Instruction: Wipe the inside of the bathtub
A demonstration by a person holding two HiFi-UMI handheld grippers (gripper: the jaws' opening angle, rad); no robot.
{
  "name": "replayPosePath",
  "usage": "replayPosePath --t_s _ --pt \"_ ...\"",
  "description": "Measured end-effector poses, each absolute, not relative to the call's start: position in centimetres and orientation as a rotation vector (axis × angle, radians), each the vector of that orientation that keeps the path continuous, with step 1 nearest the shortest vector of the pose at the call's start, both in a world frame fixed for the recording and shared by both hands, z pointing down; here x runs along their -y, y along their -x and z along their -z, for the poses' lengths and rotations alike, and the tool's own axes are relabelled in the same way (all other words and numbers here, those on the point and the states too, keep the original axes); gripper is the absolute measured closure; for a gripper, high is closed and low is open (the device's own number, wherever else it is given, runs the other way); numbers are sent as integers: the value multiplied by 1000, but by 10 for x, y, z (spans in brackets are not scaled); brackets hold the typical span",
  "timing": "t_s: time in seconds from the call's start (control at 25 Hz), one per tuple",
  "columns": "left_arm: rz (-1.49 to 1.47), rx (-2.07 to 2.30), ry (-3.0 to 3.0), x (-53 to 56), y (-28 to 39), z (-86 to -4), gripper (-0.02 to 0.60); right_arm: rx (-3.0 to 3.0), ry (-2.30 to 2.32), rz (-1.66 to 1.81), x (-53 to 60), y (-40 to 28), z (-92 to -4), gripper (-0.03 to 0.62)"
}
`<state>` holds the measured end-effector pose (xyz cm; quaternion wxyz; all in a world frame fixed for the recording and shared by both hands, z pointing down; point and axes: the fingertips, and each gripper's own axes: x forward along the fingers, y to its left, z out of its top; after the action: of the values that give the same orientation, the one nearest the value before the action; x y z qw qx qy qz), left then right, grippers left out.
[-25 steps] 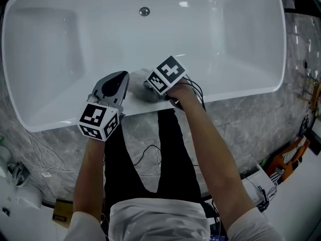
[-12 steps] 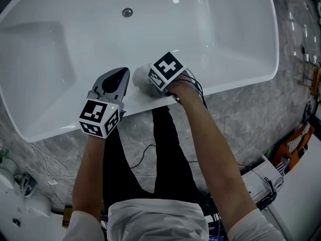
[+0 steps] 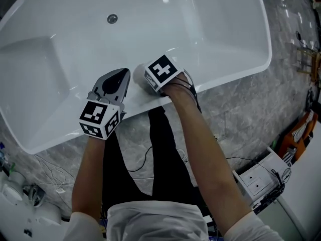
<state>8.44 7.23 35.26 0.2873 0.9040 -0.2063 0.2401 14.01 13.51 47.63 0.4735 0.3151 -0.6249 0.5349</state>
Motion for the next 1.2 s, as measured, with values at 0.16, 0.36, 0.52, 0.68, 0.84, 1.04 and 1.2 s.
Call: replayPosePath --t_s 0.16,0.36,0.52,0.68,0.84,1.04,1.2 --pt "-642 525 -2427 -72 -106 -352 569 1538 -835 -1318 -135 -156 -473 500" --pt "-645 513 -2432 -69 -133 -354 569 1528 -850 -1314 -137 -178 -471 500" --pt "-640 501 -2433 -66 -158 -357 570 1513 -854 -1305 -139 -205 -473 500" --pt "-644 488 -2439 -67 -180 -361 569 1503 -874 -1297 -143 -231 -472 500" --pt "-644 475 -2438 -65 -204 -365 569 1499 -892 -1293 -145 -255 -473 500" --pt "-641 444 -2444 -62 -235 -369 569 1492 -895 -1293 -147 -283 -475 500" --pt "-633 421 -2448 -66 -257 -370 569 1490 -898 -1283 -151 -308 -475 500"
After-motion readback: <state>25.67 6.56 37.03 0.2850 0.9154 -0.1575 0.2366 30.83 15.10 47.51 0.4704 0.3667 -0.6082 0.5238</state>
